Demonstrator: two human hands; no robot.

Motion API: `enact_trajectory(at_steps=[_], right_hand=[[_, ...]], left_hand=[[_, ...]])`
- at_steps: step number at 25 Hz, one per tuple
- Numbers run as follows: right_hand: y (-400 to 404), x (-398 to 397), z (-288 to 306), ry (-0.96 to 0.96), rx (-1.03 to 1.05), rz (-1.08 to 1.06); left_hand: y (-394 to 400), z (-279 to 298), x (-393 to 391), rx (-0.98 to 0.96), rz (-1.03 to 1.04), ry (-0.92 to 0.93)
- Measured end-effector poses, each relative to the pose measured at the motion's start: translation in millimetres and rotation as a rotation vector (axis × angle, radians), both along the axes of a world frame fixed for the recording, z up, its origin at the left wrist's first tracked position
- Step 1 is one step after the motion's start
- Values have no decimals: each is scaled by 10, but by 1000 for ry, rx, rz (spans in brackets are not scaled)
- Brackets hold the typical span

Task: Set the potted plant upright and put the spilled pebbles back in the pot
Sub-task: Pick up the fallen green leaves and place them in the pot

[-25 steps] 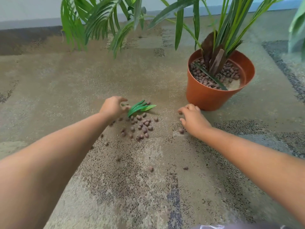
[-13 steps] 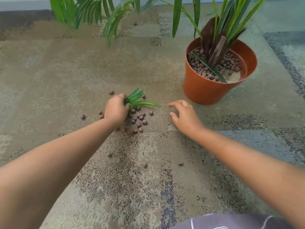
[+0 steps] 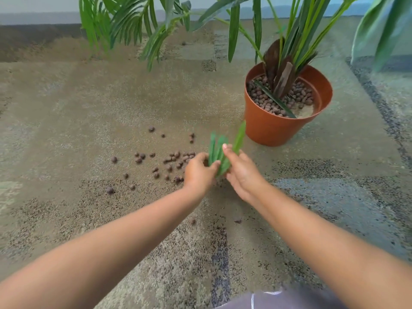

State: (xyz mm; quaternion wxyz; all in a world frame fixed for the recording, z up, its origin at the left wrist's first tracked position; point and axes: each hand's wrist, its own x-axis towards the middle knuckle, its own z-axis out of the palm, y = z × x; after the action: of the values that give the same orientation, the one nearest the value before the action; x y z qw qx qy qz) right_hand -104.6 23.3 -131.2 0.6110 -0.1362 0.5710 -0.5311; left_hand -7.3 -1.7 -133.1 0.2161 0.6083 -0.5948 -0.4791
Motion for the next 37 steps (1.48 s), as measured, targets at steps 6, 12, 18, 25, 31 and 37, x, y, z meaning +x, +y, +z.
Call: enact_trajectory(at_steps=[6, 12, 18, 25, 31, 37], right_hand=[[87, -135, 33, -266, 102, -50], [312, -381, -146, -327, 104, -76], [269, -368, -279, -361, 85, -54], [280, -404, -350, -420, 14, -26], [198, -352, -357, -457, -20, -34], [195, -240, -280, -422, -19, -2]], left_hand=[[-66, 81, 125, -307, 71, -73], [-757, -56, 850, -329, 46, -446], [-1440, -192, 975, -264, -164, -704], [-1567, -389, 898, -349, -337, -926], [-1414, -288, 871, -496, -89, -737], [-528, -166, 366, -636, -378, -314]])
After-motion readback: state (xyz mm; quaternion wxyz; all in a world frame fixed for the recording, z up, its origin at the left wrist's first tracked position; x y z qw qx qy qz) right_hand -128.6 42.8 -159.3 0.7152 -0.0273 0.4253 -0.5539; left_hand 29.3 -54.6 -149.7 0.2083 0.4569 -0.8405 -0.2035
